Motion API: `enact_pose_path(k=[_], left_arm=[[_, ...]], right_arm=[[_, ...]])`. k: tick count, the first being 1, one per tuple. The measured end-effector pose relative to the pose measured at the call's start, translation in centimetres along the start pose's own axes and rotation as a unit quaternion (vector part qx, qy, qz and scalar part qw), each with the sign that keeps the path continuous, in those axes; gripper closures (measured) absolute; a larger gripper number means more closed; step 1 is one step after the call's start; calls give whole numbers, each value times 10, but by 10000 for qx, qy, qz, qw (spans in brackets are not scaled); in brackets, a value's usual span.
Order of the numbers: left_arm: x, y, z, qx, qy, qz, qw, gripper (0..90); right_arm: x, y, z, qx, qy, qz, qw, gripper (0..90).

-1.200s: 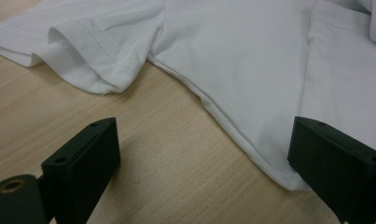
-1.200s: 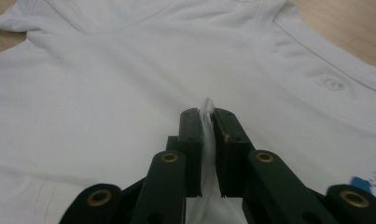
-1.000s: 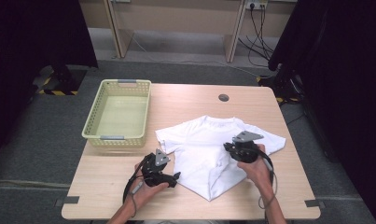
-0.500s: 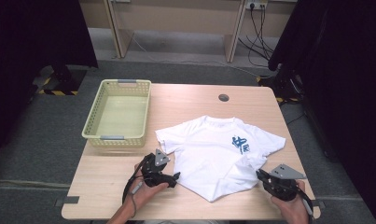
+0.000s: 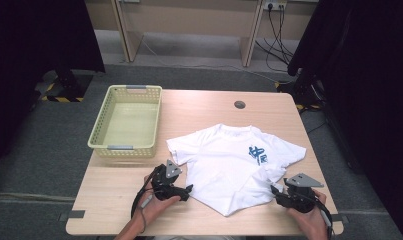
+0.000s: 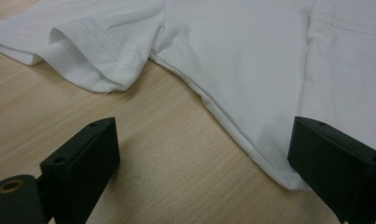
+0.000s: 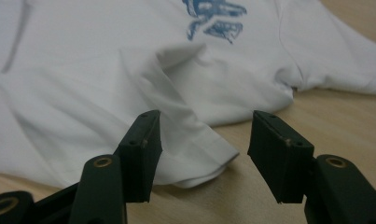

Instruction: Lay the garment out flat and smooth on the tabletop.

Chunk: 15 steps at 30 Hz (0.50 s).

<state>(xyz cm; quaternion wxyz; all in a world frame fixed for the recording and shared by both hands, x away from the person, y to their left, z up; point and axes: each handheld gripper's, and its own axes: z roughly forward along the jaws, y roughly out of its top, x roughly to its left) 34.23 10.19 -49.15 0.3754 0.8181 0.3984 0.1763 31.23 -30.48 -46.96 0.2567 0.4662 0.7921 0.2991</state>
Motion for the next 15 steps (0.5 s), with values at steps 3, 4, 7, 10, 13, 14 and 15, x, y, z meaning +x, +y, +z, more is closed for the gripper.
enact_pose_path(k=[3, 4, 7, 10, 13, 14, 15], left_arm=[[0, -1, -1, 2, 0, 1, 10000, 79], [0, -1, -1, 9, 3, 5, 10000, 79], [0, -1, -1, 8, 5, -15, 10000, 78], [1, -2, -2, 1, 13, -11, 10000, 78], [1, -2, -2, 1, 16, -12, 10000, 78], [1, -2, -2, 2, 17, -12, 10000, 78], [1, -2, -2, 1, 19, -12, 10000, 78]], right_arm=[[-10, -9, -3, 72, -70, 135, 9999, 443], [-12, -12, -7, 112, -184, 97, 9997, 443], [-14, -22, -19, 223, -154, 170, 9995, 442], [-9, -32, -34, 385, -205, 51, 9990, 442], [-4, -35, -44, 441, -275, -65, 9986, 442], [-3, -34, -46, 317, -278, -26, 9991, 441], [-2, -31, -46, 222, -252, -11, 9994, 437]])
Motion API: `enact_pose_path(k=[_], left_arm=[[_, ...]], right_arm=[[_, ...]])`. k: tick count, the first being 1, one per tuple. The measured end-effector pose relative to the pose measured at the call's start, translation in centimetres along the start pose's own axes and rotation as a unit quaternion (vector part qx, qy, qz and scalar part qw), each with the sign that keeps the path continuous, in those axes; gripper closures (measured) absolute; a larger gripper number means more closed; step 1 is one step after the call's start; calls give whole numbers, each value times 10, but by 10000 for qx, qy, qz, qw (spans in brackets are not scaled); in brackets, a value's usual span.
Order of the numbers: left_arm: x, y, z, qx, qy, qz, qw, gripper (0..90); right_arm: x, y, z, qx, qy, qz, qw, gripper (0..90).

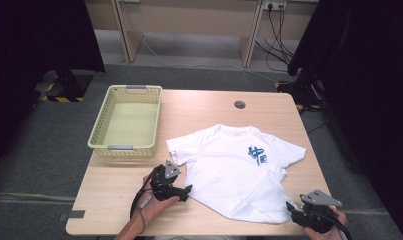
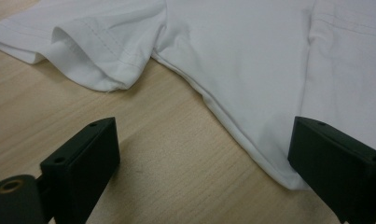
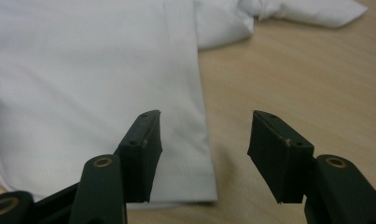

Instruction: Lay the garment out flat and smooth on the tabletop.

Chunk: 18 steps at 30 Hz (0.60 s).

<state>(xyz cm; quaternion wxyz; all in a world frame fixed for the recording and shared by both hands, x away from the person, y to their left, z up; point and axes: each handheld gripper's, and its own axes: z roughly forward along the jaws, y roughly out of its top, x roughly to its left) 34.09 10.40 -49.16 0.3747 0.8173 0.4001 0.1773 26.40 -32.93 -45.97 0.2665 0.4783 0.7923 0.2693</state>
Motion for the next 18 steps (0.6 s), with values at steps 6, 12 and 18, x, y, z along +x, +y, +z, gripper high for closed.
enact_pose_path(k=[6, 12, 18], left_arm=[[0, 0, 0, 0, 0, 0, 10000, 78], [0, 0, 0, 0, 0, 0, 10000, 78], [0, -1, -2, 14, -3, 12, 10000, 78]], right_arm=[[6, 24, 16, -119, 89, -170, 9997, 406], [-1, 16, 30, 12, 111, -20, 9999, 400], [-9, -5, 4, 342, 26, 4, 9994, 440]])
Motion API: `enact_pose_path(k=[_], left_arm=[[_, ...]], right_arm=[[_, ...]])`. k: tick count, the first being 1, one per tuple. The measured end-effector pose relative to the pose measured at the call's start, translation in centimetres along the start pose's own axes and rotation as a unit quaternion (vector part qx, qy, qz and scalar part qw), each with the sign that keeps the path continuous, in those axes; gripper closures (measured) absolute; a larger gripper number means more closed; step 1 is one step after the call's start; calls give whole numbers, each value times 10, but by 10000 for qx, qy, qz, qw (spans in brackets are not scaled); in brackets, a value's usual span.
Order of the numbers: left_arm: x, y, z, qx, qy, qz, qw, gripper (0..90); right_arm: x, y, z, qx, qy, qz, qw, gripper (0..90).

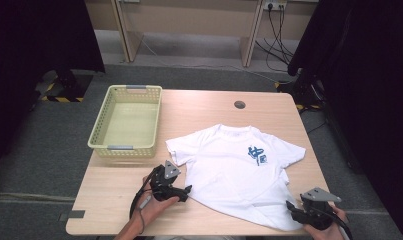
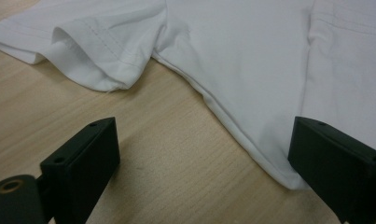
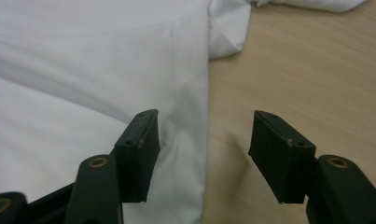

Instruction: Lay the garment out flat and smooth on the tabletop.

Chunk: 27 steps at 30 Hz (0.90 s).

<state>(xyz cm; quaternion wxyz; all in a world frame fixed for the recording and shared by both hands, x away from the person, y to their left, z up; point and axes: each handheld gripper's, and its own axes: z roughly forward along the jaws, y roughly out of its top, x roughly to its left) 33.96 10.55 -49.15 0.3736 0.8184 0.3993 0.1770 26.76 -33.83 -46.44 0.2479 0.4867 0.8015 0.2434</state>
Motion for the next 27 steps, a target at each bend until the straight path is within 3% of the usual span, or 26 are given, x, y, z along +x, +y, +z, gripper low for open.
enact_pose_path(k=[4, 10, 15, 17, 21, 24, 27], left_arm=[[0, 0, 0, 1, 1, 1, 10000, 77], [0, 0, 0, -3, -1, 1, 10000, 77], [0, 0, 0, -4, -2, 0, 10000, 78], [0, 0, 0, -3, -1, -2, 10000, 77], [0, 0, 0, -3, 1, -1, 10000, 78], [0, 1, 0, -80, -37, 43, 10000, 101], [-4, 8, 2, -275, 12, 138, 9995, 117]], right_arm=[[3, -2, -8, -4, -79, -81, 9999, 445], [6, 19, 4, -474, -26, -63, 9989, 405], [9, 14, 15, -215, -115, -193, 9995, 404], [8, 7, 9, -206, 27, -57, 9998, 403], [11, 2, -2, 38, 95, -257, 9996, 394], [10, 8, -2, -123, 187, -175, 9996, 392], [7, 22, 1, -338, 85, -135, 9993, 382]])
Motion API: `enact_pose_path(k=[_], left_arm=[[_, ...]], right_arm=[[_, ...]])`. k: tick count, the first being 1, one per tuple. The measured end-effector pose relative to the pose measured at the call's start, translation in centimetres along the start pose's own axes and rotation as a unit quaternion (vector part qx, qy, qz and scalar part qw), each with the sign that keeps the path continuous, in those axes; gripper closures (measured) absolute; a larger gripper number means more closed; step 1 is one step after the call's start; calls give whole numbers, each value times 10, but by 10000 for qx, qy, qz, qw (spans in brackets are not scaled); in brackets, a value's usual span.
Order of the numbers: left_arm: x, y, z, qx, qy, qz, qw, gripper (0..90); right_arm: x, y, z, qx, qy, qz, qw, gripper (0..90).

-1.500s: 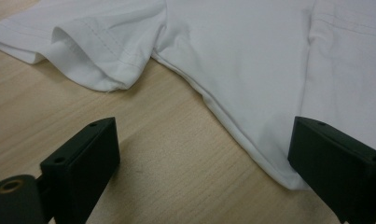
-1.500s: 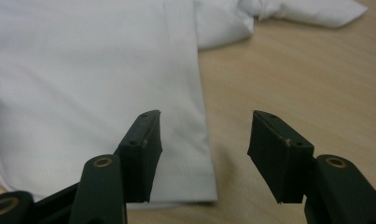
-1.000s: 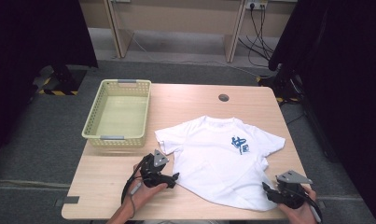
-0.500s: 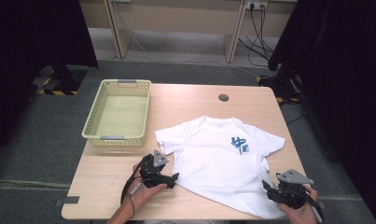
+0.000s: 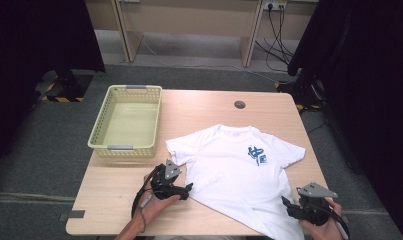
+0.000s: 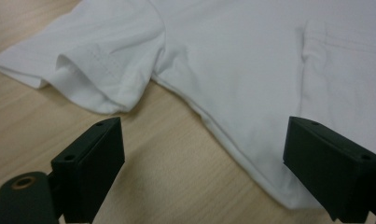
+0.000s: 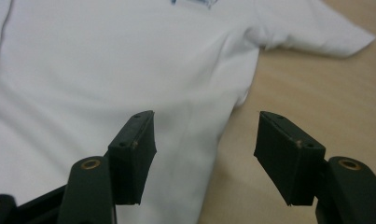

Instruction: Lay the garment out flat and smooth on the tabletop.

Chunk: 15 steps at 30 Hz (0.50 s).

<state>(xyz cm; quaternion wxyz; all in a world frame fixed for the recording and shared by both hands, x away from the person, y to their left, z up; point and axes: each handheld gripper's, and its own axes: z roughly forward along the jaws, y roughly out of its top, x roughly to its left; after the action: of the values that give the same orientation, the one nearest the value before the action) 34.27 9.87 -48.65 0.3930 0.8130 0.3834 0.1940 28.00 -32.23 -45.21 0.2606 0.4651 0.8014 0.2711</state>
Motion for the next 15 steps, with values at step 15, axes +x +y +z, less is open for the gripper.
enact_pose_path(k=[15], left_arm=[[0, 36, 43, 302, -116, 30, 9995, 131]], right_arm=[[-1, 74, 80, -95, 634, 9, 9979, 339]])
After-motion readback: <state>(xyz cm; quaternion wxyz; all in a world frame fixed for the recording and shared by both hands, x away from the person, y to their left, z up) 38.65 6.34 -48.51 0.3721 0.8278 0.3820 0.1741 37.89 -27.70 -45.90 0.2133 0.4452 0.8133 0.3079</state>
